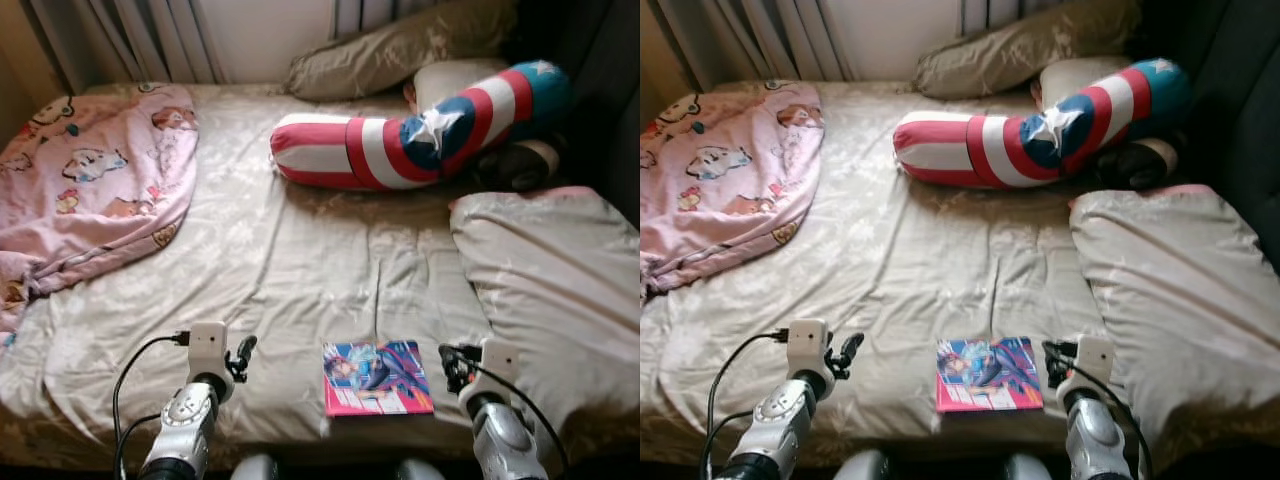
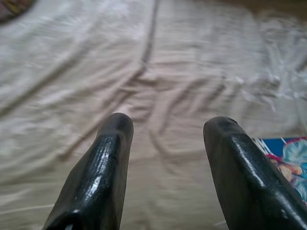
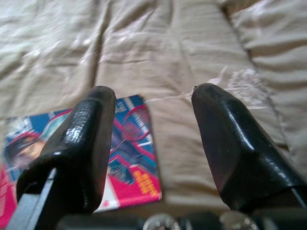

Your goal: Clean up the room

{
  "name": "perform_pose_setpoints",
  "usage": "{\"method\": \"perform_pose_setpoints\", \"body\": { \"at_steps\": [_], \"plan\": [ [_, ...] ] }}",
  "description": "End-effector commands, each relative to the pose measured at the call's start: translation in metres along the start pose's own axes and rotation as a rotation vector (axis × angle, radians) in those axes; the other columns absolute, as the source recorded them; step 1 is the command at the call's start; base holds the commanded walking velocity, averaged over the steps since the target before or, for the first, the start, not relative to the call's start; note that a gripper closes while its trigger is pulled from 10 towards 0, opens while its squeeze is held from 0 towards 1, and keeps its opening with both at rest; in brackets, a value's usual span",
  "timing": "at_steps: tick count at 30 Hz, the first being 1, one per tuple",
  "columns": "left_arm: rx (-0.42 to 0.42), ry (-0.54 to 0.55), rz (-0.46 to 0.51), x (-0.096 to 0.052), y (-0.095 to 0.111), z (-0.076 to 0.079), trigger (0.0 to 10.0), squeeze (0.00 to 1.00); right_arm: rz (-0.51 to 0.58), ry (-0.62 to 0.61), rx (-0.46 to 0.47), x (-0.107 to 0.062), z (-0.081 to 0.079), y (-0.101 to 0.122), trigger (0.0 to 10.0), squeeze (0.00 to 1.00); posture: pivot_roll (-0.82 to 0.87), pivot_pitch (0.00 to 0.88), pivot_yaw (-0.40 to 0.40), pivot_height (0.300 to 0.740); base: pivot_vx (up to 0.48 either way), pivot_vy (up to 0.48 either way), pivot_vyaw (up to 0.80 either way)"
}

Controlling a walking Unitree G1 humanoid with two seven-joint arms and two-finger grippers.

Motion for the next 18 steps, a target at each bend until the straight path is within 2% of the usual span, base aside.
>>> {"method": "perform_pose_setpoints", "body": {
  "at_steps": [1,4,10,18],
  "plan": [
    [0.015,0.019,-0.089,-0.005,-0.022,-0.009,10.0,0.0,-0.074,-0.046,0.007,-0.007,0.013,-0.02,10.0,0.0,0.04,0.0,0.017,0.74,0.0,0.0,0.0],
    [0.027,0.022,-0.18,-0.013,-0.045,-0.01,10.0,0.0,-0.133,-0.079,0.027,-0.015,0.022,-0.038,10.0,0.0,0.04,0.0,0.019,0.74,0.0,0.0,0.0],
    [0.043,0.03,-0.27,-0.021,-0.067,-0.012,10.0,0.0,-0.2,-0.127,0.058,-0.026,0.033,-0.059,10.0,0.0,0.03,0.0,0.025,0.74,0.0,0.0,0.0],
    [0.04,0.073,-0.408,-0.039,-0.1,-0.019,10.0,0.0,-0.366,-0.194,0.077,-0.051,0.044,-0.104,10.0,0.0,0.02,0.0,0.039,0.74,0.0,0.0,0.0]
  ]
}}
Point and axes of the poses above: a point about 5 cm out from each wrist's last joint towards the gripper, its own x axis pointing out of the wrist towards the gripper, its own y axis along the axis of the wrist's last joint, z = x × y, the point moved 6 cm from there along x, pointing out of the wrist towards the gripper, and after that the axes turned 2 degrees about x, right-handed, at the moved point
